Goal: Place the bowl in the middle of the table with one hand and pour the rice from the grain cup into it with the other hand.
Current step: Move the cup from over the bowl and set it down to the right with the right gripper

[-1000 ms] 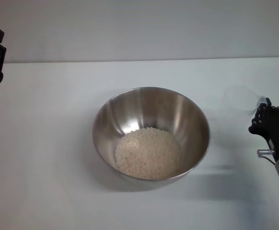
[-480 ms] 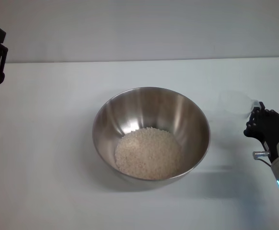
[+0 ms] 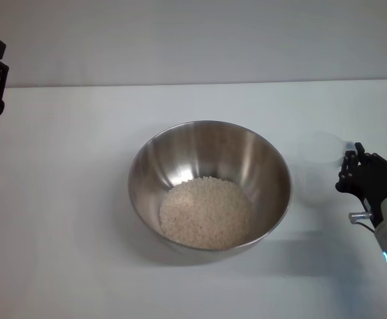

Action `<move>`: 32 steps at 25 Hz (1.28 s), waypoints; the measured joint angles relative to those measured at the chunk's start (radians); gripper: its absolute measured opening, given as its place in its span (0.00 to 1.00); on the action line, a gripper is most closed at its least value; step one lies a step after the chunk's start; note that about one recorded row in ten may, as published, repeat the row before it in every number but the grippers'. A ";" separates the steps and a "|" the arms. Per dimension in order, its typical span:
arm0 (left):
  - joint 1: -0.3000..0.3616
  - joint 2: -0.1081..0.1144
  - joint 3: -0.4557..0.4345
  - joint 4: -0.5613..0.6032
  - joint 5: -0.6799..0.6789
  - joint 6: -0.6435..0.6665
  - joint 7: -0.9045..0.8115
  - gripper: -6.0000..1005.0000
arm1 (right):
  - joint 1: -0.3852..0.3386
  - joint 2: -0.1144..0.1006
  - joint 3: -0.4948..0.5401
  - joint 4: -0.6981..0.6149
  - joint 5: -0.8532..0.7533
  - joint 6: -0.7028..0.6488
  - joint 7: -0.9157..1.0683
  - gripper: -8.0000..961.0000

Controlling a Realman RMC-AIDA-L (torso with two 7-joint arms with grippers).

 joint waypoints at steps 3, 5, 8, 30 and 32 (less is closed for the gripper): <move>0.001 0.000 0.001 -0.001 0.000 0.001 0.000 0.51 | 0.002 0.000 -0.009 -0.005 0.000 0.002 0.001 0.07; 0.002 0.000 0.002 -0.001 0.000 0.002 0.000 0.51 | 0.003 0.000 -0.013 -0.006 0.000 0.008 0.002 0.08; 0.002 0.000 0.005 -0.001 0.000 0.002 0.000 0.51 | 0.007 0.000 -0.014 -0.011 0.001 0.024 0.002 0.09; 0.020 0.002 0.014 -0.002 0.000 0.025 -0.001 0.52 | -0.010 0.001 -0.041 -0.020 -0.001 0.006 0.014 0.19; 0.020 0.002 0.014 -0.002 0.000 0.025 -0.001 0.52 | -0.014 0.001 -0.044 -0.018 0.000 0.002 0.014 0.19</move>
